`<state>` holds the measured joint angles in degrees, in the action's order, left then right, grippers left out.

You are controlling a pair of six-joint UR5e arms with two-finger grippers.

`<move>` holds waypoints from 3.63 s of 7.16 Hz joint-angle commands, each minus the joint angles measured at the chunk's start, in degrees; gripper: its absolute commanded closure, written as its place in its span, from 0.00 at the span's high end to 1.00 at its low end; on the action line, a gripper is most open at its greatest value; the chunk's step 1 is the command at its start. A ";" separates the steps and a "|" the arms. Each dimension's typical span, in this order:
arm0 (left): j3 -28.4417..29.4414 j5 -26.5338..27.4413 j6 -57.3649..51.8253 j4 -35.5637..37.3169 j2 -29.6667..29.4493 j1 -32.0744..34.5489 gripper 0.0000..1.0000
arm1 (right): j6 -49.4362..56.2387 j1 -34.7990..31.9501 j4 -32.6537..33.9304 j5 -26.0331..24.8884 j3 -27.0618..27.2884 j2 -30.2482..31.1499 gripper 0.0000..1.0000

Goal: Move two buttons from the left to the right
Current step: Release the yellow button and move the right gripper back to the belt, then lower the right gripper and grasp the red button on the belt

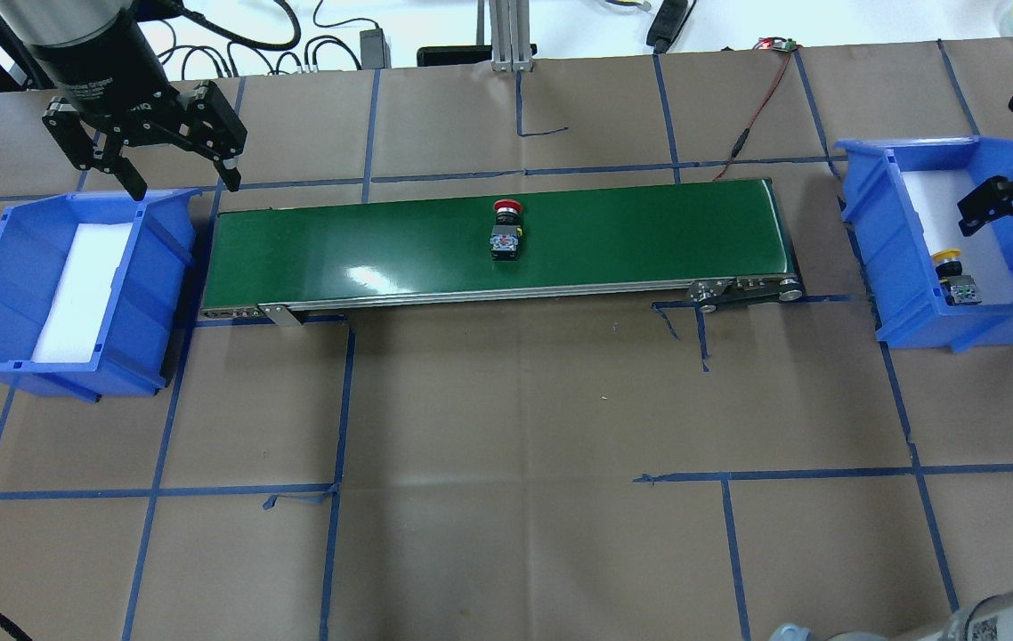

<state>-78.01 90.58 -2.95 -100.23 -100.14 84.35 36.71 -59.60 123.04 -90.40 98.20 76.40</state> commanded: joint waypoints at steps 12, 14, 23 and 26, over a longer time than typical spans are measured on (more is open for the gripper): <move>-7.59 -0.23 1.46 7.42 3.81 1.87 1.00 | -35.66 -30.92 -16.08 0.49 -3.98 5.69 1.00; -7.50 -0.32 1.37 7.42 3.81 1.78 1.00 | -35.66 -30.84 -16.17 3.55 -4.15 3.94 1.00; -10.49 0.56 -6.19 11.19 4.86 0.38 1.00 | -41.02 -33.12 -10.98 5.94 -11.01 -10.39 1.00; -9.88 0.21 -2.42 11.20 4.95 0.81 1.00 | -41.02 -33.12 -10.02 6.12 -11.01 -12.93 1.00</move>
<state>-88.06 90.98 -7.17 -89.09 -95.21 84.89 -4.29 -92.72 112.65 -84.42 87.17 64.45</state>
